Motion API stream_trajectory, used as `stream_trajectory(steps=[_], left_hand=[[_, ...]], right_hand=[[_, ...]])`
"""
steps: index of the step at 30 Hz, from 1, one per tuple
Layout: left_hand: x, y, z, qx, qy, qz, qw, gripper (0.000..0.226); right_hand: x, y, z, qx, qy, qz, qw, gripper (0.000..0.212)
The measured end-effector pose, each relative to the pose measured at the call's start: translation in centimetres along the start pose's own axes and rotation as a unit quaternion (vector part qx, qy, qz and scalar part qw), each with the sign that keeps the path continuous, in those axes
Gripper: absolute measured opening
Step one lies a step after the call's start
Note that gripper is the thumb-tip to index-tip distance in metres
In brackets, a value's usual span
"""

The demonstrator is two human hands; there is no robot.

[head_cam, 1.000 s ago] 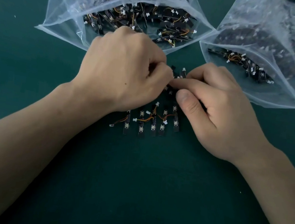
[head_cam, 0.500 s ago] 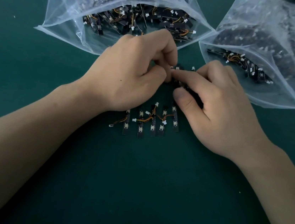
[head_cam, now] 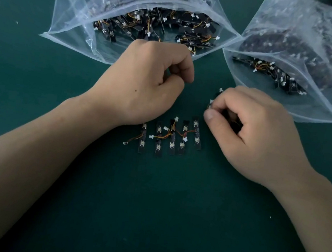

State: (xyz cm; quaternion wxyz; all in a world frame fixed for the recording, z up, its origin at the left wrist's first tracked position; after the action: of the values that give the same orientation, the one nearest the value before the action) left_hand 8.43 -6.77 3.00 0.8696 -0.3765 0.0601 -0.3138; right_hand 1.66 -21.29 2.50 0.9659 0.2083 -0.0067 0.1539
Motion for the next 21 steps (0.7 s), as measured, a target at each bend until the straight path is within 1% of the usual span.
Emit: stream_trajectory(steps=[6,7,11,14,16,21], left_hand=[[0.0,0.0,0.0,0.005,0.003,0.002,1.000,0.027],[0.0,0.0,0.0,0.004,0.002,0.002,1.000,0.028],[-0.1,-0.1,0.0,0.002,0.003,-0.001,1.000,0.029],[0.0,0.0,-0.1,0.000,0.005,0.004,1.000,0.028],[0.0,0.2,-0.1,0.002,0.004,0.008,1.000,0.027],[0.0,0.1,-0.4,0.006,0.020,0.011,1.000,0.026]], right_hand=[[-0.5,2.0,0.0,0.000,0.005,0.024,1.000,0.023],[-0.6,2.0,0.1,-0.003,0.004,0.018,1.000,0.026],[-0.4,0.5,0.5,-0.048,0.016,-0.043,0.998,0.055],[-0.4,0.5,0.6,-0.080,0.018,-0.055,0.995,0.065],[-0.4,0.7,0.4,-0.095,0.020,-0.053,0.994,0.065],[-0.5,0.1,0.4,-0.048,0.017,-0.054,0.997,0.046]])
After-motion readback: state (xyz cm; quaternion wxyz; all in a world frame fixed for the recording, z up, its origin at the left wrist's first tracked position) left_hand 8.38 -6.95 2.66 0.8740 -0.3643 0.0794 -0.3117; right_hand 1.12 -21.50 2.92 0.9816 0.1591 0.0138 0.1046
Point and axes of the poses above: each hand's wrist, its own x-axis towards the middle knuckle, its own z-axis out of the back of the hand, y = z × x, the point moved 10 cm from there along x, towards the middle knuckle, and after that the axes turned 11 degrees about y, right-handed, at the moved point
